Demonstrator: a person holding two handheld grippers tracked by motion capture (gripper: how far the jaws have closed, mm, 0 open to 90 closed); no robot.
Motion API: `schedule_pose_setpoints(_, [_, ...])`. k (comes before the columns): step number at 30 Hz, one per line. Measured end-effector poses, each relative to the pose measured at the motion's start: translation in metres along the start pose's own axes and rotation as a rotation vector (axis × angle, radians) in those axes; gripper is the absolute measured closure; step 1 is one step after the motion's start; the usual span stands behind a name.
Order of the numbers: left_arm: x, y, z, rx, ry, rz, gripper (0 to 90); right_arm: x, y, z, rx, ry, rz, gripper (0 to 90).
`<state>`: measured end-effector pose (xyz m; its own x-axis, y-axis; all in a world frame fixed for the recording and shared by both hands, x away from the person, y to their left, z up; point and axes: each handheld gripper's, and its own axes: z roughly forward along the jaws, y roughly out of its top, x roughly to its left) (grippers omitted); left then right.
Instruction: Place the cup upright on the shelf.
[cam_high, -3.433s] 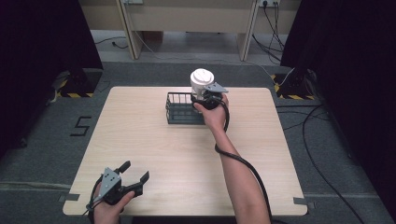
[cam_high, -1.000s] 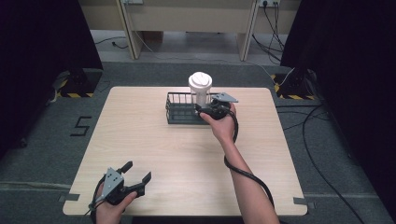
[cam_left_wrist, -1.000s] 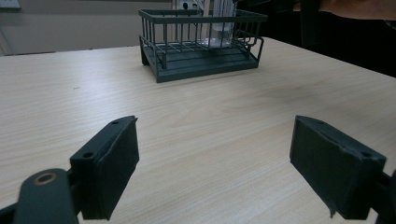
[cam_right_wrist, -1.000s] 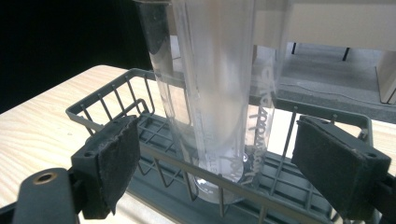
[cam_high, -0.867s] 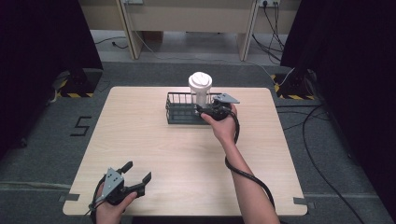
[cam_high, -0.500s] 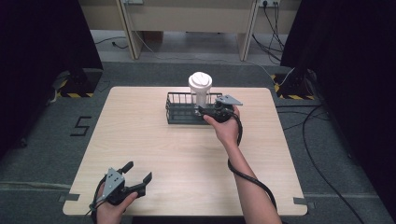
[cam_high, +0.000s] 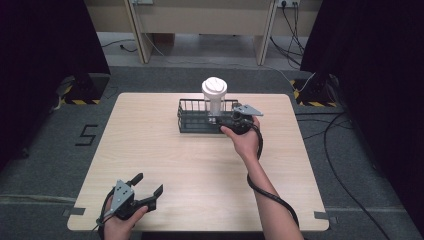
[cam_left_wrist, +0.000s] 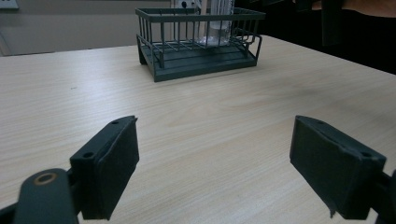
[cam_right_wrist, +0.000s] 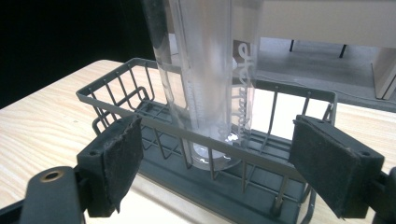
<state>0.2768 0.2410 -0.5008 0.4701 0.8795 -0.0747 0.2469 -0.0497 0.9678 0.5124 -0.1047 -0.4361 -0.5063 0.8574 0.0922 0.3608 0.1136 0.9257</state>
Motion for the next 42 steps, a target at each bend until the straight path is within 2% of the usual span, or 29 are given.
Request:
schedule_pose_setpoints(31, [-0.002,0.000,0.000,-0.003,-0.001,0.005,15.2,-0.014,-0.026,-0.031,0.018,-0.026,0.021,18.8])
schedule_pose_setpoints(42, [-0.002,0.000,0.000,-0.002,0.006,0.011,15.2,-0.025,-0.040,-0.052,0.027,-0.042,0.018,18.9])
